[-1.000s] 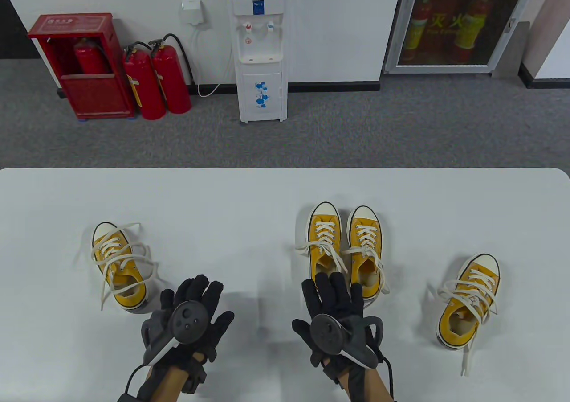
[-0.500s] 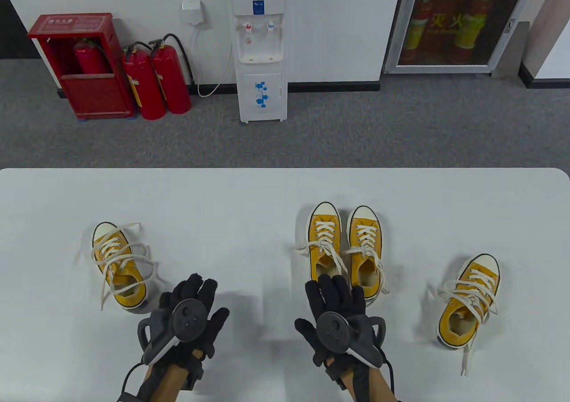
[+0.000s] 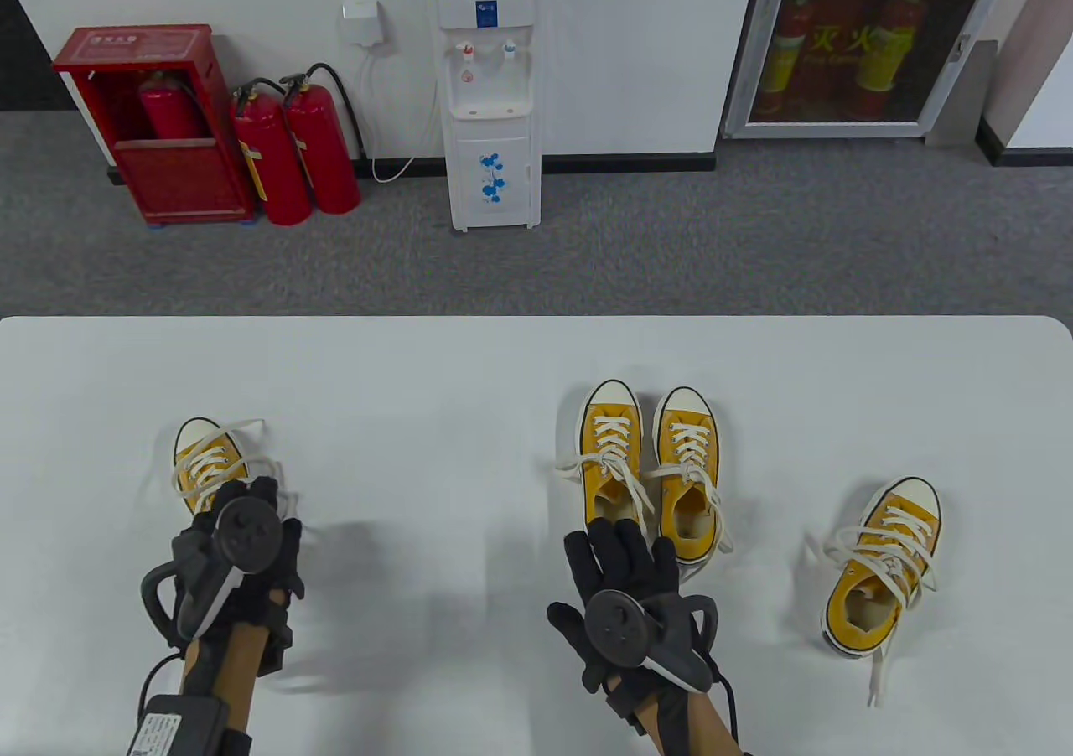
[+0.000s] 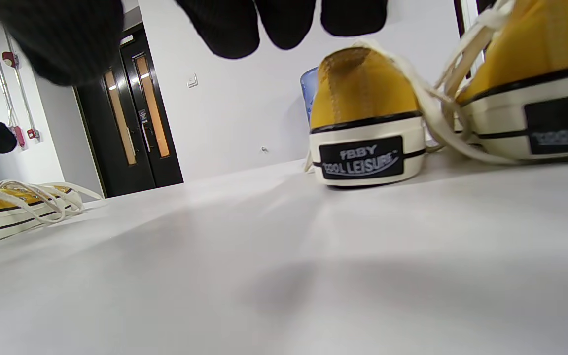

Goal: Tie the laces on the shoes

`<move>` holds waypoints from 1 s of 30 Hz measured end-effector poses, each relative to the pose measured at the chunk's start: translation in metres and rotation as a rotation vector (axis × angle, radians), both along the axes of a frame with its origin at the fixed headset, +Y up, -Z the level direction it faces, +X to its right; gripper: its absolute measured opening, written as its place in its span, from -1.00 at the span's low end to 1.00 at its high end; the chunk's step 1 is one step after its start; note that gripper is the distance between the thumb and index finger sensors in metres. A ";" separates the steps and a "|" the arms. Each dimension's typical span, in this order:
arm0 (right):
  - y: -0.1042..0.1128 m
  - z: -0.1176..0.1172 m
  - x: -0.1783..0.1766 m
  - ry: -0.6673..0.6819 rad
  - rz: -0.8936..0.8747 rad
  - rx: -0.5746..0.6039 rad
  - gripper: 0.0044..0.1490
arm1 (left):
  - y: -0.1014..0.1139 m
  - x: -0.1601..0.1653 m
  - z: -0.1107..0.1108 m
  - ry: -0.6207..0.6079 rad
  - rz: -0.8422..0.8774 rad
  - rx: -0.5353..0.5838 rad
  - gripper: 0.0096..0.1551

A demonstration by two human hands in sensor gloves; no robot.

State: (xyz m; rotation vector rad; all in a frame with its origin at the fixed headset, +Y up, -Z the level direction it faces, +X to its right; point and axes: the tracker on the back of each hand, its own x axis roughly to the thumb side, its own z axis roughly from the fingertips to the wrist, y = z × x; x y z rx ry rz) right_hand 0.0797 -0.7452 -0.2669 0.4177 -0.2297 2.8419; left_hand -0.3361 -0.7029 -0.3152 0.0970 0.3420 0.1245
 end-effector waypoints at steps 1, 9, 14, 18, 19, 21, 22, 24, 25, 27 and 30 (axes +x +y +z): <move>0.000 0.000 -0.001 0.000 0.005 0.001 0.08 | 0.001 -0.006 -0.003 0.018 -0.014 -0.010 -0.22; 0.001 0.000 -0.001 -0.001 0.008 0.002 0.06 | -0.003 -0.031 -0.022 0.107 -0.070 -0.134 -0.20; 0.001 0.000 -0.002 0.004 0.015 -0.003 0.02 | -0.011 -0.033 -0.031 0.130 -0.157 -0.229 -0.18; -0.001 0.000 -0.004 0.009 0.031 -0.009 0.01 | -0.013 -0.036 -0.036 0.160 -0.158 -0.204 -0.25; -0.001 0.000 -0.004 0.009 0.032 -0.009 0.01 | -0.014 -0.036 -0.039 0.155 -0.170 -0.202 -0.26; -0.001 0.000 -0.004 0.008 0.028 -0.009 0.01 | -0.016 -0.038 -0.042 0.152 -0.187 -0.200 -0.25; -0.001 0.000 -0.003 0.006 0.027 -0.010 0.01 | -0.017 -0.039 -0.043 0.151 -0.182 -0.196 -0.23; -0.001 0.000 -0.003 0.001 0.027 -0.011 0.01 | -0.020 -0.041 -0.045 0.150 -0.159 -0.187 -0.26; -0.001 0.000 -0.003 0.000 0.027 -0.013 0.01 | -0.021 -0.042 -0.046 0.148 -0.162 -0.177 -0.28; -0.001 -0.001 -0.002 -0.001 0.027 -0.016 0.01 | -0.022 -0.046 -0.047 0.146 -0.156 -0.171 -0.30; -0.001 -0.001 -0.002 0.002 0.026 -0.015 0.00 | -0.022 -0.051 -0.049 0.134 -0.117 -0.162 -0.38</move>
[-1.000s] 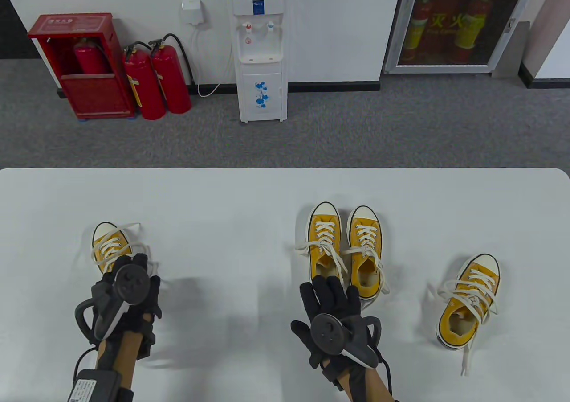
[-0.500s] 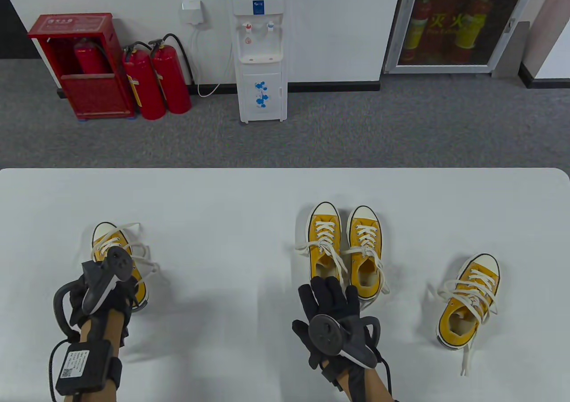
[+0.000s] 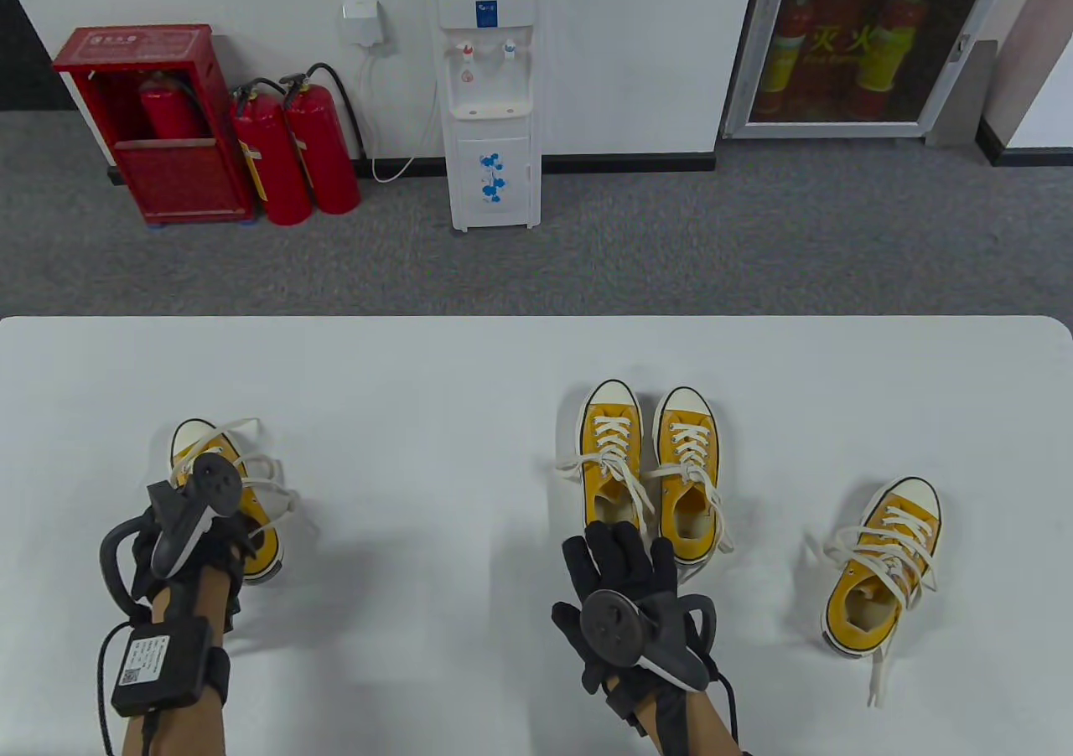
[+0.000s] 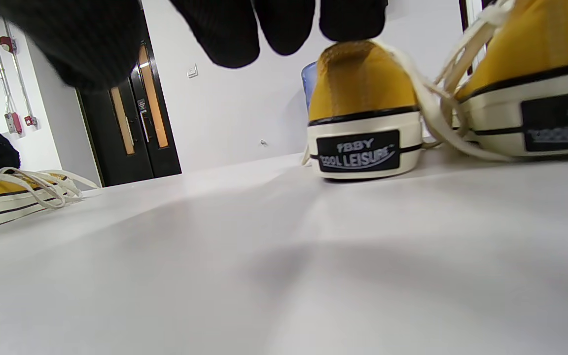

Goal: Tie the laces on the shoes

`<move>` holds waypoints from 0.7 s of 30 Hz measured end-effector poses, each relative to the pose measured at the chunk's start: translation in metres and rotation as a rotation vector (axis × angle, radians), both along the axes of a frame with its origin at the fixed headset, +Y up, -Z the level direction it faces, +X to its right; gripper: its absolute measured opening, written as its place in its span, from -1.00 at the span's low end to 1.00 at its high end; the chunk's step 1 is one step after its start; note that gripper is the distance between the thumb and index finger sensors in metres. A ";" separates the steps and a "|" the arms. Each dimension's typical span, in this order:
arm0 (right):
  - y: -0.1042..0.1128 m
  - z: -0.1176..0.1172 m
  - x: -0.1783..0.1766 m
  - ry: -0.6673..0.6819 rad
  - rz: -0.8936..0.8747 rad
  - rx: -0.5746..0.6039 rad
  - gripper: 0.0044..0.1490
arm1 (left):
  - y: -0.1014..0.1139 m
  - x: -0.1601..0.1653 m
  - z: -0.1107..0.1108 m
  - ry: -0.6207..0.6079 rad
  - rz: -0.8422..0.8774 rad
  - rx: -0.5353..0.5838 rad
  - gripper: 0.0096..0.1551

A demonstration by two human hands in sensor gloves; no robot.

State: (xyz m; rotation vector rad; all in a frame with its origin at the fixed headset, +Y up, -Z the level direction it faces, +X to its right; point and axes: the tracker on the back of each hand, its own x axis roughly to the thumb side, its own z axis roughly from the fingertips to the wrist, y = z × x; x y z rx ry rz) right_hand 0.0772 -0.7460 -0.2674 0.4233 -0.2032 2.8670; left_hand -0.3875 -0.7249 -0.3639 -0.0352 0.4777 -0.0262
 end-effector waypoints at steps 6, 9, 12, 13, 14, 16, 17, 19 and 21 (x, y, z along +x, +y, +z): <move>0.003 0.001 0.001 -0.006 -0.017 0.033 -0.01 | 0.006 -0.014 0.007 -0.028 0.170 0.123 -0.54; 0.003 0.000 0.001 -0.009 -0.018 0.031 -0.01 | 0.012 -0.013 0.016 -0.061 0.192 0.195 -0.54; 0.003 0.001 0.002 -0.012 -0.021 0.032 -0.01 | 0.020 -0.004 0.025 -0.106 0.227 0.253 -0.54; 0.003 0.001 0.002 -0.013 -0.023 0.033 -0.01 | 0.024 0.001 0.029 -0.128 0.229 0.273 -0.54; 0.003 0.001 0.002 -0.014 -0.023 0.033 -0.01 | 0.027 0.006 0.032 -0.146 0.230 0.288 -0.54; 0.004 0.001 0.003 -0.015 -0.028 0.037 -0.01 | 0.037 0.022 0.041 -0.209 0.244 0.321 -0.54; 0.004 0.001 0.003 -0.014 -0.030 0.038 -0.01 | 0.041 0.028 0.044 -0.232 0.246 0.332 -0.54; 0.003 0.000 0.003 -0.013 -0.031 0.041 -0.01 | 0.049 0.047 0.054 -0.293 0.277 0.363 -0.54; 0.003 0.000 0.003 -0.012 -0.034 0.042 -0.01 | 0.051 0.066 0.062 -0.345 0.330 0.373 -0.54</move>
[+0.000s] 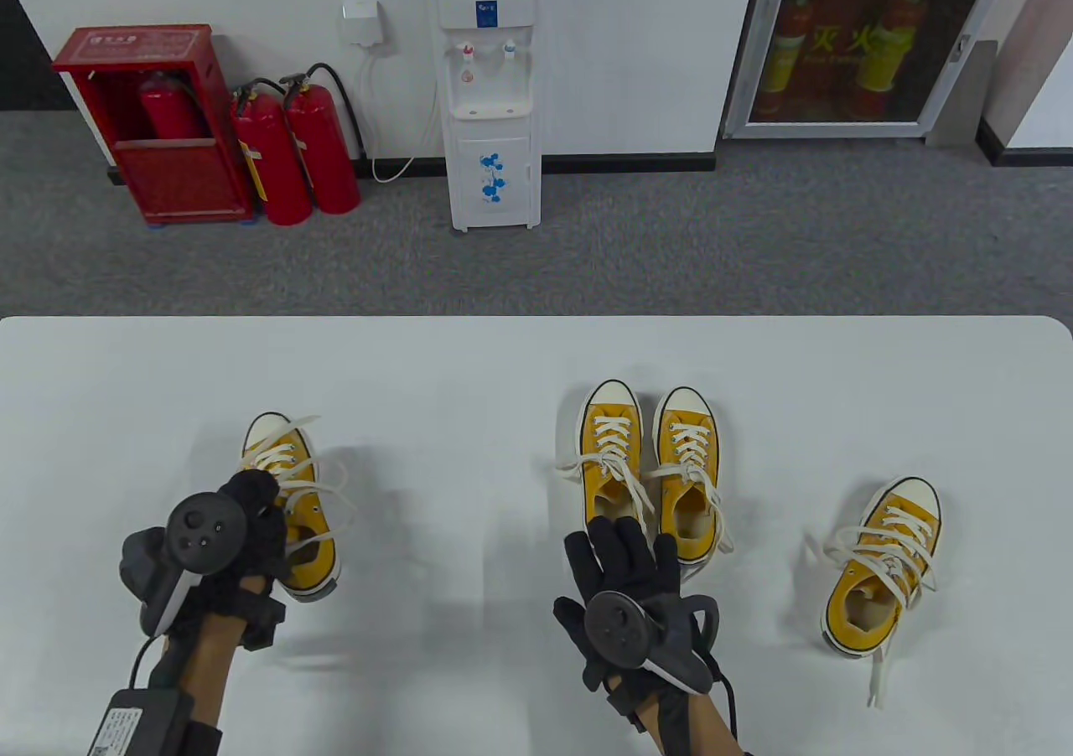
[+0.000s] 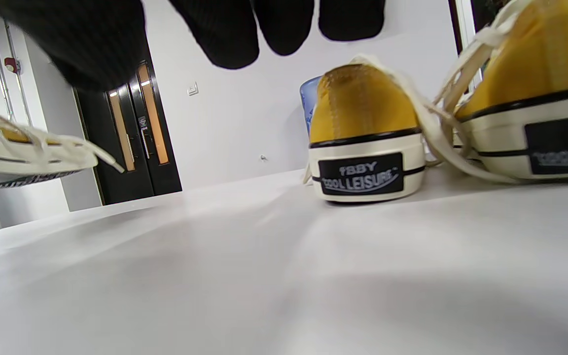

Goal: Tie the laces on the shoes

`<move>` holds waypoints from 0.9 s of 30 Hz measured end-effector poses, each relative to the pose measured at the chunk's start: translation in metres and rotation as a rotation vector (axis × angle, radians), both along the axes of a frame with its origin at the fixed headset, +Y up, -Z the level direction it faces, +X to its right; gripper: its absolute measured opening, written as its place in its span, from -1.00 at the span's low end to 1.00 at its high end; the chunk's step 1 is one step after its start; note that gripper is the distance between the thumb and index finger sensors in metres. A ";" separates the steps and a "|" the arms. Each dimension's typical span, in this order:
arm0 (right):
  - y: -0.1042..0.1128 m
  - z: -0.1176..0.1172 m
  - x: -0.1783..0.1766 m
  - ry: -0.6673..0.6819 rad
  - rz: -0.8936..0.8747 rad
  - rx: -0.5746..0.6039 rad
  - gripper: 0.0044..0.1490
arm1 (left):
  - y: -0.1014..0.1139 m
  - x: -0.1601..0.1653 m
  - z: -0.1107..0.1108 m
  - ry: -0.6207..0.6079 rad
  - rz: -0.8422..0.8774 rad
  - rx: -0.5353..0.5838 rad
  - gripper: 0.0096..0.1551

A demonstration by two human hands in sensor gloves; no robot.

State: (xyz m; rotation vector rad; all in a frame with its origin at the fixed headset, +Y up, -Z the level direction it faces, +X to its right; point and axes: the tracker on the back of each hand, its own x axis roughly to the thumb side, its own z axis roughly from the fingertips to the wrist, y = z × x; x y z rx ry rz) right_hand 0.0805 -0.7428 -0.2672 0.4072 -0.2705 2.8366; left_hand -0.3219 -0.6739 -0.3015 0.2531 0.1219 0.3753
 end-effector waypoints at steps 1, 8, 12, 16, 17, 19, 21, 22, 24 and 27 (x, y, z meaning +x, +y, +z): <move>0.000 0.000 0.000 0.000 -0.002 0.000 -0.01 | 0.000 0.008 0.003 -0.022 0.022 0.012 -0.54; 0.000 0.001 0.004 -0.007 -0.014 0.005 -0.01 | -0.017 0.080 0.035 -0.236 0.070 0.035 -0.54; 0.000 0.001 0.005 -0.011 -0.017 0.005 -0.01 | -0.033 0.105 0.047 -0.313 0.043 0.015 -0.54; 0.000 0.001 0.005 -0.009 -0.016 0.007 -0.01 | -0.048 0.116 0.052 -0.344 -0.005 0.013 -0.54; 0.000 0.001 0.005 -0.009 -0.016 0.008 -0.01 | -0.052 0.118 0.052 -0.353 -0.028 0.013 -0.54; 0.000 0.001 0.005 -0.009 -0.014 0.008 -0.01 | -0.057 0.120 0.053 -0.354 -0.041 0.009 -0.54; 0.000 0.001 0.005 -0.009 -0.013 0.006 -0.01 | -0.063 0.120 0.052 -0.356 -0.031 -0.009 -0.54; 0.000 0.001 0.005 -0.009 -0.013 0.006 -0.02 | -0.066 0.121 0.051 -0.362 -0.038 -0.020 -0.54; 0.000 0.001 0.005 -0.009 -0.015 0.005 -0.02 | -0.068 0.122 0.051 -0.390 -0.051 -0.038 -0.54; 0.000 0.001 0.005 -0.010 -0.012 0.004 -0.01 | -0.070 0.125 0.052 -0.400 -0.071 -0.040 -0.54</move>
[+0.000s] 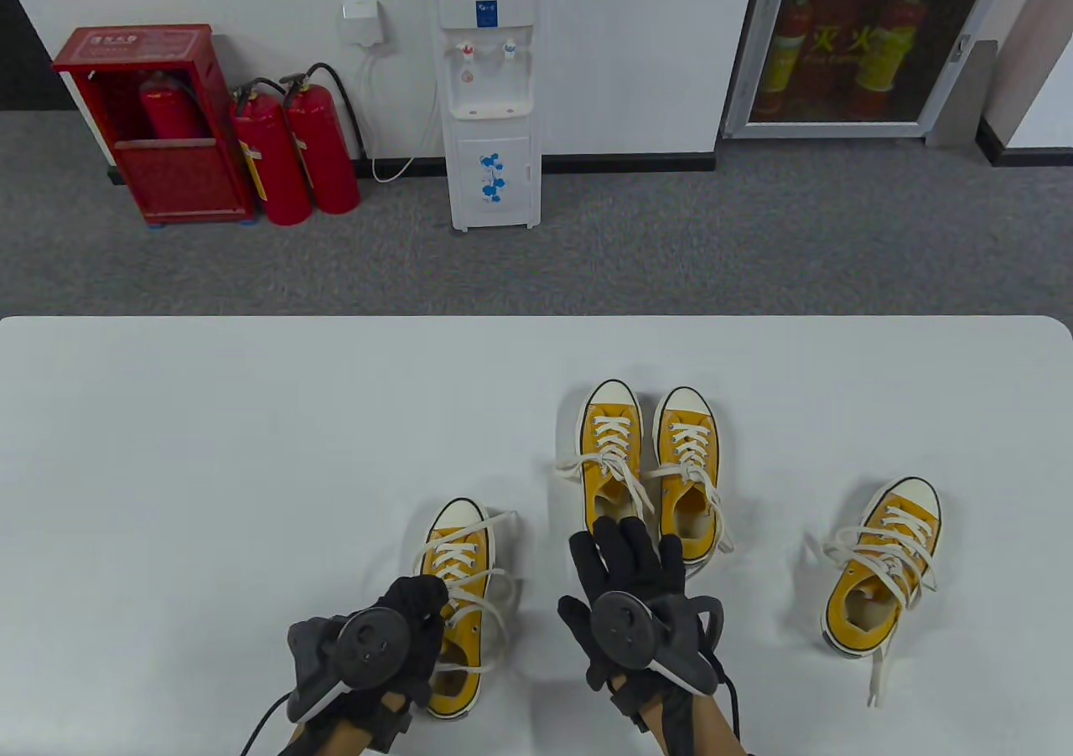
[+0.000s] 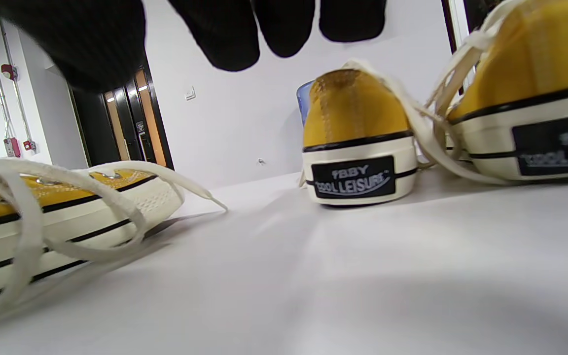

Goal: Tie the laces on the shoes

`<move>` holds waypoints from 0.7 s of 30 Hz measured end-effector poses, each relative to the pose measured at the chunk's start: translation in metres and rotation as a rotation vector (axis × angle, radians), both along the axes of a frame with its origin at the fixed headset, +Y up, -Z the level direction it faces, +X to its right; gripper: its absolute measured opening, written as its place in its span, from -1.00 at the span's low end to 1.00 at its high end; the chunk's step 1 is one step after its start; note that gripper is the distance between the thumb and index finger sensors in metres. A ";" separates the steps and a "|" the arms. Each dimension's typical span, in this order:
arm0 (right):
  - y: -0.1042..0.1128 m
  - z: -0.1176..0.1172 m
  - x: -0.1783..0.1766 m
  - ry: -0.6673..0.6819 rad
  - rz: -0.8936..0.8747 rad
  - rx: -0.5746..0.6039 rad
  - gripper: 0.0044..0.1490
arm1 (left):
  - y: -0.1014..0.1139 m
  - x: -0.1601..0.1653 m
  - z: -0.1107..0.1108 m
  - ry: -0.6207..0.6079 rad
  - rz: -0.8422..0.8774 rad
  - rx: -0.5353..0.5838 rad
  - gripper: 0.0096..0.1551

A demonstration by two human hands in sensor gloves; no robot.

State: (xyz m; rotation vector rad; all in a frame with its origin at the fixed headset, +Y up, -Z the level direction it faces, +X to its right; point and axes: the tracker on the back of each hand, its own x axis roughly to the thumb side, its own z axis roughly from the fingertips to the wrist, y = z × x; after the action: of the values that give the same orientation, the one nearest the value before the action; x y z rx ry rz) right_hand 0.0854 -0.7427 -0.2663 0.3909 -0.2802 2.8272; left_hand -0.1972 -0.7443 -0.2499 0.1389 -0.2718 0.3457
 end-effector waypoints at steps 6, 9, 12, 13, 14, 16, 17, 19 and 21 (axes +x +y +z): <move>0.001 0.000 0.001 -0.005 -0.004 0.001 -0.02 | 0.002 -0.005 -0.003 -0.051 0.076 -0.121 -0.49; 0.001 0.000 0.002 -0.006 -0.004 0.000 -0.01 | 0.006 -0.011 -0.002 -0.063 0.141 -0.168 -0.39; 0.002 0.000 0.002 -0.006 -0.003 0.000 -0.02 | 0.013 -0.019 0.000 -0.051 0.133 -0.143 -0.36; 0.002 0.000 0.002 -0.006 -0.004 0.001 -0.02 | 0.016 -0.021 -0.001 -0.033 0.158 -0.126 -0.38; 0.002 0.000 0.002 -0.007 -0.005 0.003 -0.01 | 0.017 -0.023 -0.001 -0.020 0.174 -0.120 -0.41; 0.002 0.000 0.002 -0.006 -0.006 0.003 -0.02 | 0.020 -0.027 -0.002 0.004 0.201 -0.103 -0.44; 0.002 0.000 0.002 -0.007 -0.004 0.002 -0.02 | 0.021 -0.028 -0.003 0.016 0.211 -0.088 -0.45; 0.002 0.000 0.001 -0.007 -0.002 0.001 -0.01 | 0.023 -0.028 -0.004 0.025 0.195 -0.074 -0.47; 0.002 0.000 0.001 -0.005 -0.002 0.002 -0.02 | 0.028 -0.023 -0.005 0.009 0.176 -0.079 -0.48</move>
State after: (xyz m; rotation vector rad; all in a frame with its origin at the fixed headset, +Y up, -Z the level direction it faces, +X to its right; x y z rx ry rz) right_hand 0.0863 -0.7406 -0.2663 0.3838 -0.2837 2.8269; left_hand -0.2202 -0.7161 -0.2547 0.0868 -0.2372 0.5297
